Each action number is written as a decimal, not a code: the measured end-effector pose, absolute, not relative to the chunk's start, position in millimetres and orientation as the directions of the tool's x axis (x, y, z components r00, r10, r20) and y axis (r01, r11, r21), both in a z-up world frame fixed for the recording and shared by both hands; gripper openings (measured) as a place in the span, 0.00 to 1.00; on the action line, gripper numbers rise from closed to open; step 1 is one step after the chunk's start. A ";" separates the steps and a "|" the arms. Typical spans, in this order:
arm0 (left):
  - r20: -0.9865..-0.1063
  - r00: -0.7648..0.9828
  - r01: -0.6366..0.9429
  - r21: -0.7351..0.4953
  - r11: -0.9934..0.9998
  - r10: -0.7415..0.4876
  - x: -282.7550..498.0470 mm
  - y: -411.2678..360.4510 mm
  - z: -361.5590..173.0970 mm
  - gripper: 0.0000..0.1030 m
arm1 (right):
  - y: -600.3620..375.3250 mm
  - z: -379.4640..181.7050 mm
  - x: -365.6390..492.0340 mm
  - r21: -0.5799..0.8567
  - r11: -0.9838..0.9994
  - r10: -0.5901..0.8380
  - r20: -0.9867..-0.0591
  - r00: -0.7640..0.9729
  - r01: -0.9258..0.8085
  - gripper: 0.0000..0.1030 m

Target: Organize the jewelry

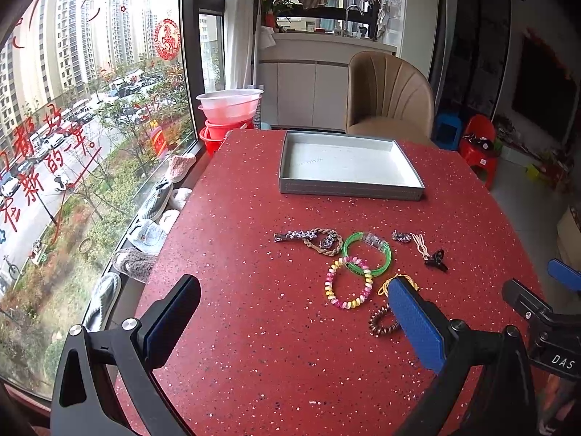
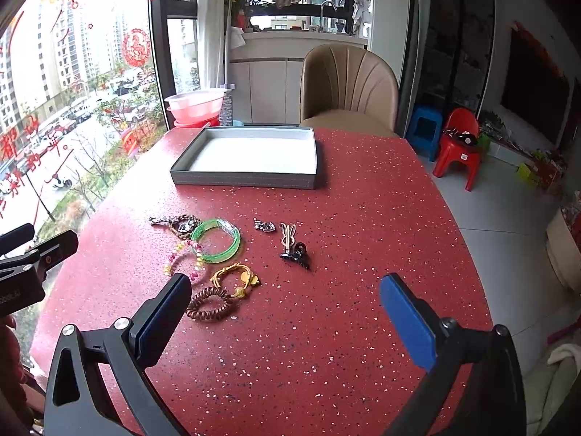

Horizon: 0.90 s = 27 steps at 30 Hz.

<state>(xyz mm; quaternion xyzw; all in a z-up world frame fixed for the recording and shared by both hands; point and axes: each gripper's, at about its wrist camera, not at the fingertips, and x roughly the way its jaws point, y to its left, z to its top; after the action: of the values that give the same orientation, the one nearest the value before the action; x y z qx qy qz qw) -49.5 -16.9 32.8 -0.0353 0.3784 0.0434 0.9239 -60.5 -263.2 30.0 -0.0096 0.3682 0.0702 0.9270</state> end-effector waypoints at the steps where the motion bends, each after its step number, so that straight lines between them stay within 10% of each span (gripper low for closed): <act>1: -0.702 0.710 -0.105 -0.032 0.994 0.052 -49.6 -17.0 32.8 1.00 | -263.2 30.1 -60.7 0.035 0.990 0.124 -0.684 0.719 -0.137 1.00; 27: -0.701 0.712 -0.093 -0.033 0.995 0.044 -52.4 -20.7 32.9 1.00 | -258.8 28.8 -60.6 0.033 0.988 0.131 -0.694 0.708 -0.150 1.00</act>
<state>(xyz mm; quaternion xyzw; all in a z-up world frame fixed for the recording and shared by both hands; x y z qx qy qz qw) -52.4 -20.7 32.9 -0.0329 0.3778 0.0370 0.9246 -60.6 -258.8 28.8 -0.0129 0.3743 0.0759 0.9241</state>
